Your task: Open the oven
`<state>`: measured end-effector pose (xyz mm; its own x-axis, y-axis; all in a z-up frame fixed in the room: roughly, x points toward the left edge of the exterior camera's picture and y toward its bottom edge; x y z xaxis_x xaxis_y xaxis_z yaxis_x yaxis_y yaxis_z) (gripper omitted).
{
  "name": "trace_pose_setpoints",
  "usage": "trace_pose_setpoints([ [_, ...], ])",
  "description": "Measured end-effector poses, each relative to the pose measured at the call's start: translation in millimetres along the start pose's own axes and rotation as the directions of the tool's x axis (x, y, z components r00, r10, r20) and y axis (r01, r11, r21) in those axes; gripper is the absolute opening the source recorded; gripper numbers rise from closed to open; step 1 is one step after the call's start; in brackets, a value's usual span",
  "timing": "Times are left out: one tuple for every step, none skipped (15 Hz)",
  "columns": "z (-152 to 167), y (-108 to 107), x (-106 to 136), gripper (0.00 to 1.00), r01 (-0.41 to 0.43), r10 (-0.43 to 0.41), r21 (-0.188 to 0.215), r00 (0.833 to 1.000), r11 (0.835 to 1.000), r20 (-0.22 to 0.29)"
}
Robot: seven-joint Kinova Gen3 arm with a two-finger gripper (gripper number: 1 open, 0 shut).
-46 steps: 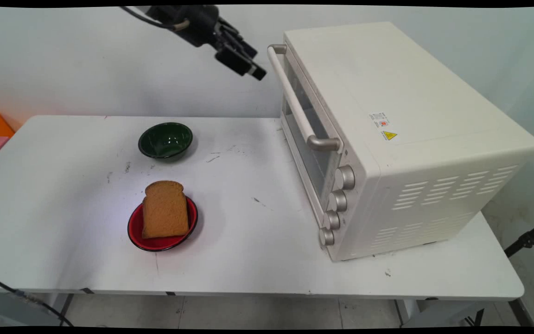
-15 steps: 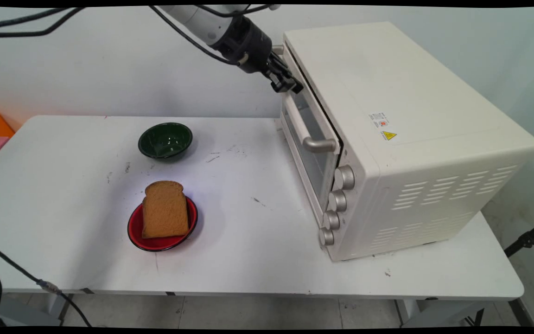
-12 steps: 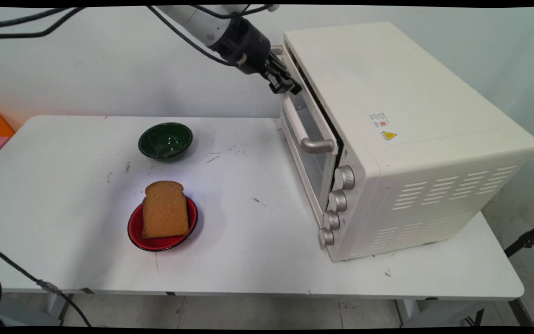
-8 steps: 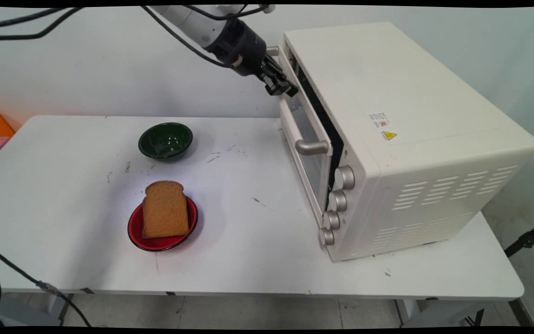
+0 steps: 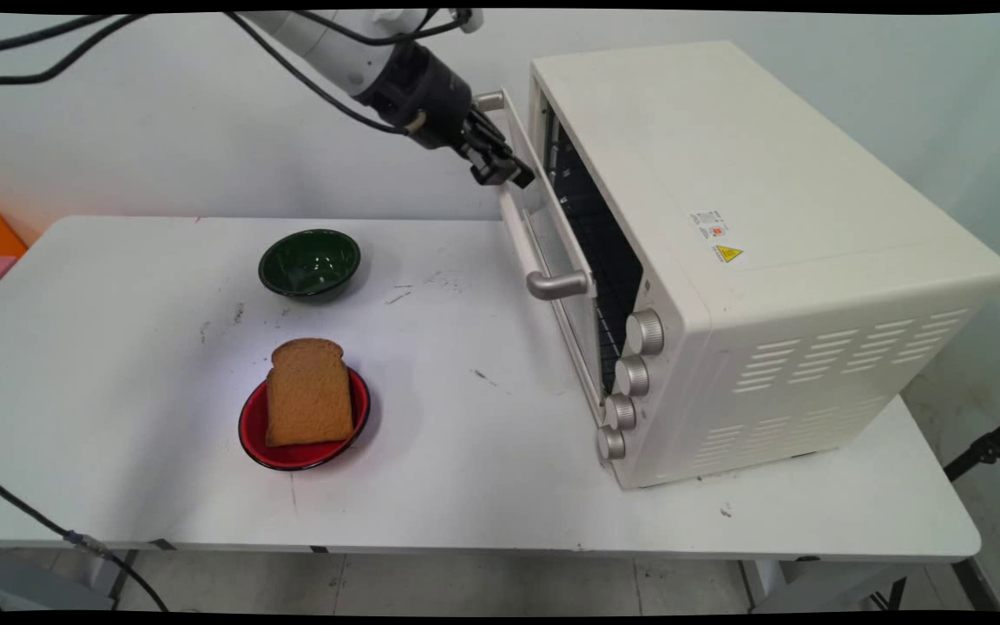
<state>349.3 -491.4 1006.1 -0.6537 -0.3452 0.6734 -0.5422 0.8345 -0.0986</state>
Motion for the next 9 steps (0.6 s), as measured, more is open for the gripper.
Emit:
trace_pose_setpoints([
  [-2.0, -1.1, -5.3, 0.00, 0.003, -0.003, 0.000, 1.000, 1.000, -0.002],
  [-3.9, -2.2, -10.8, 0.00, 0.007, -0.007, 0.000, 1.000, 1.000, -0.005],
  [-4.7, -3.0, -14.1, 0.00, 0.008, -0.008, -0.001, 1.000, 1.000, -0.006],
  [-6.3, -4.2, -20.3, 0.00, 0.010, -0.010, 0.000, 1.000, 1.000, -0.007],
  [-7.5, -5.0, -24.7, 0.00, 0.011, -0.011, 0.001, 1.000, 1.000, -0.008],
  [-8.7, -6.1, -31.1, 0.00, 0.012, -0.012, 0.001, 1.000, 1.000, -0.009],
  [-9.3, -6.8, -35.4, 0.00, 0.013, -0.013, 0.001, 1.000, 1.000, -0.009],
  [-10.1, -7.7, -41.9, 0.00, 0.014, -0.014, 0.000, 1.000, 1.000, -0.009],
  [-10.8, -8.4, -46.2, 0.00, 0.014, -0.014, 0.000, 1.000, 1.000, -0.009],
])
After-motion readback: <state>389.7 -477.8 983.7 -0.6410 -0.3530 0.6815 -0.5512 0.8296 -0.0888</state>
